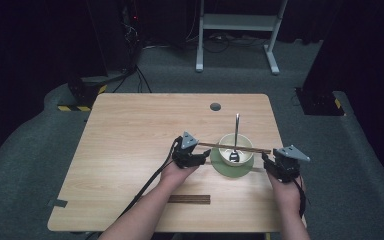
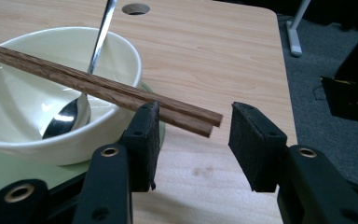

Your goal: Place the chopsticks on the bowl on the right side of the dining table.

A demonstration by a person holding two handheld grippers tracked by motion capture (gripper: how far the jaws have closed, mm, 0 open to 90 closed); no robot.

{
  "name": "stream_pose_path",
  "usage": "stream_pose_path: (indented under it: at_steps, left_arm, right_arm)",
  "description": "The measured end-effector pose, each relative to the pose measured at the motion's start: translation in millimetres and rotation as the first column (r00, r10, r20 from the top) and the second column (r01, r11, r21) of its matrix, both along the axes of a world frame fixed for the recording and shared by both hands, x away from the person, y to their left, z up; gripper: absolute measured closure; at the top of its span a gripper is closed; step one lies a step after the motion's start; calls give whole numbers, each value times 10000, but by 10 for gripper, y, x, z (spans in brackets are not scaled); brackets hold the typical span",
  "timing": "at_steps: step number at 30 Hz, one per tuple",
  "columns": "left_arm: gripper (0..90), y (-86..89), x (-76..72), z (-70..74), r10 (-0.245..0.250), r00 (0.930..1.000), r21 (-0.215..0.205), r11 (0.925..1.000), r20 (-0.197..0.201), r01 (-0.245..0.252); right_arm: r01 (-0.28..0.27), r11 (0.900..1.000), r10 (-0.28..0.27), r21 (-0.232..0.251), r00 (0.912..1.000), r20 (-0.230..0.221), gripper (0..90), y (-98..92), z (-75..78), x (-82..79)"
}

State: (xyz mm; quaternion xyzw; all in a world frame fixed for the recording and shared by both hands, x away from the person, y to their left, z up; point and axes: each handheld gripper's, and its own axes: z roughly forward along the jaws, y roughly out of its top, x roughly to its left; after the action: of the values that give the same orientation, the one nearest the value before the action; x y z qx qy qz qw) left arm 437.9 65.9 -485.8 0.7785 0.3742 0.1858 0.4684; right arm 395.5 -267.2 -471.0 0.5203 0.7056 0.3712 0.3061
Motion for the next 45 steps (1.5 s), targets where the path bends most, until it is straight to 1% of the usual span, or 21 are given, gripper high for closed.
stream_pose_path:
  at_steps: [3,5,8,11,16,18,22,23,27,29,33,38,45]
  left_arm:
    - [403,24,-7,9,24,10000,-24,10000,39,-24]
    - [436,39,-16,7,97,9999,-24,10000,138,-97]
    - [495,55,-20,-2,148,9997,26,9999,198,-149]
    - [551,70,-22,-9,141,9993,143,9998,358,-146]
    - [625,74,-31,-3,226,9988,265,9994,441,-238]
    - [653,77,-33,-6,356,9984,275,9989,433,-368]
    - [669,116,-47,-19,554,9973,345,9978,481,-571]
    - [676,131,-53,-26,608,9972,301,9976,445,-622]
    - [723,173,-72,-45,661,9968,283,9973,451,-674]
    - [752,171,-82,-43,623,9968,304,9975,510,-639]
    - [786,148,-92,-45,611,9968,213,9978,525,-623]
    - [790,142,-85,-51,679,9968,213,9974,429,-689]
    - [832,120,-98,-64,655,9967,343,9972,476,-672]
  right_arm:
    - [-49,10000,49,71,10000,-25,612,-36,-25,-40]
    - [-43,10000,43,37,10000,-59,642,-50,-42,-62]
    - [61,10000,-61,77,10000,-46,654,-57,-53,-79]
    - [127,9999,-127,104,9999,-28,661,-49,-62,-78]
    - [138,9999,-138,67,9999,-51,680,-5,-74,-61]
    - [175,9998,-174,70,9998,-31,693,2,-73,-53]
    - [276,9996,-276,61,9996,-41,707,0,-70,-37]
    - [294,9995,-294,58,9996,-41,709,-3,-69,-35]
    - [302,9995,-302,27,9995,-29,718,-15,-62,-41]
    - [303,9995,-303,13,9995,-40,731,-24,-65,-43]
    - [296,9996,-296,1,9995,-67,756,-27,-70,-45]
    - [388,9992,-388,-55,9992,-79,771,-26,-68,-32]
    - [443,9990,-443,-63,9990,-75,771,-35,-66,-8]
